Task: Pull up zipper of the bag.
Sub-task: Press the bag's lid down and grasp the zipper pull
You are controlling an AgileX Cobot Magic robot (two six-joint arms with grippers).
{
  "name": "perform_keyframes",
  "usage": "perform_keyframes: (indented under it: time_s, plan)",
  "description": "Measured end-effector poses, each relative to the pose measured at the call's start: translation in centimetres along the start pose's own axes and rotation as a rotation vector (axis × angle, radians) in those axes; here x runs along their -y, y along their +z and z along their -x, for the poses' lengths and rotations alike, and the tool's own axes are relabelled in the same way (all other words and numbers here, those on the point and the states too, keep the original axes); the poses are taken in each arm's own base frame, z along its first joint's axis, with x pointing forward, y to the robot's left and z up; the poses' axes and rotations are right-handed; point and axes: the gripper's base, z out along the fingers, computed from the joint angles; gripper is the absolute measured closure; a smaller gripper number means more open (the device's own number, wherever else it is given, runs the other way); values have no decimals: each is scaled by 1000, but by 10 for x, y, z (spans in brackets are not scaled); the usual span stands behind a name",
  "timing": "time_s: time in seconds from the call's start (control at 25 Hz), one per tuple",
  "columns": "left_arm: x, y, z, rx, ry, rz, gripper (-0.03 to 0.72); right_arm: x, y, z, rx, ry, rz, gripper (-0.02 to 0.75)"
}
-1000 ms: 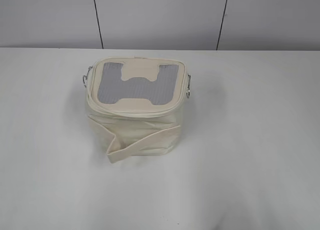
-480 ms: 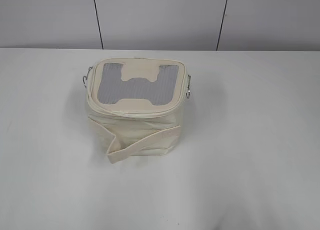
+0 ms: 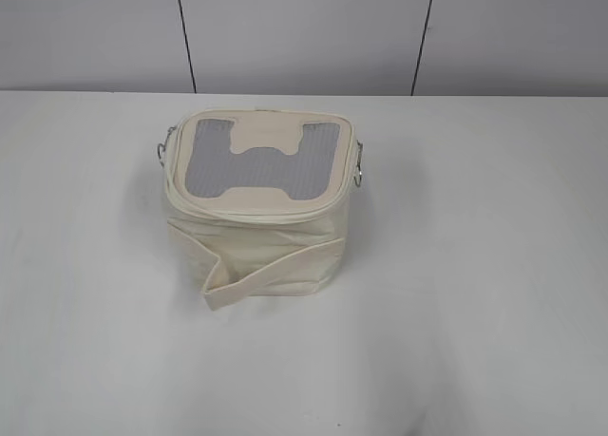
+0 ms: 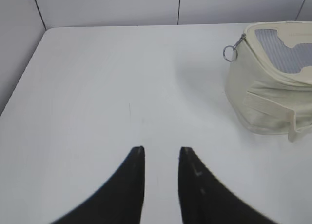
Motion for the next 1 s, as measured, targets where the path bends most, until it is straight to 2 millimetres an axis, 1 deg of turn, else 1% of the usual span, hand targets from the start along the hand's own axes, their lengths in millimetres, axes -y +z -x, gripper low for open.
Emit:
perform_keyframes:
  time_s: [0.12, 0.24, 0.4, 0.44, 0.52, 0.64, 0.68, 0.72, 0.76, 0.8, 0.84, 0.92, 0.96, 1.0]
  plan:
    - [0, 0, 0, 0, 0, 0, 511, -11, 21, 24, 20, -22, 146, 393]
    - [0, 0, 0, 0, 0, 0, 511, -18, 55, 50, 28, -46, 287, 393]
    - [0, 0, 0, 0, 0, 0, 511, -22, 114, 82, -32, -99, 434, 393]
    - [0, 0, 0, 0, 0, 0, 511, -20, 135, 88, -70, -97, 460, 393]
    - [0, 0, 0, 0, 0, -1, 511, -19, 165, 107, -85, -106, 502, 393]
    - [1, 0, 0, 0, -3, -7, 511, -22, 222, 131, -137, -122, 563, 393]
    - [1, 0, 0, 0, -4, -9, 511, -27, 238, 141, -140, -142, 588, 393]
    - [1, 0, 0, 0, -5, -10, 511, -32, 259, 143, -167, -162, 610, 393]
    - [1, 0, 0, 1, -5, -10, 511, -42, 279, 149, -181, -189, 638, 393]
    - [1, 0, 0, 1, -5, -11, 511, -54, 295, 156, -180, -223, 667, 393]
    - [1, 0, 0, 1, -5, -11, 511, -66, 314, 158, -190, -249, 700, 393]
    - [1, 0, 0, 1, -6, -12, 511, -90, 353, 157, -218, -290, 765, 393]
    - [1, 0, 0, 1, -6, -12, 511, -102, 367, 162, -216, -310, 800, 393]
    - [1, 0, 0, 1, -6, -12, 511, -111, 386, 157, -246, -316, 834, 393]
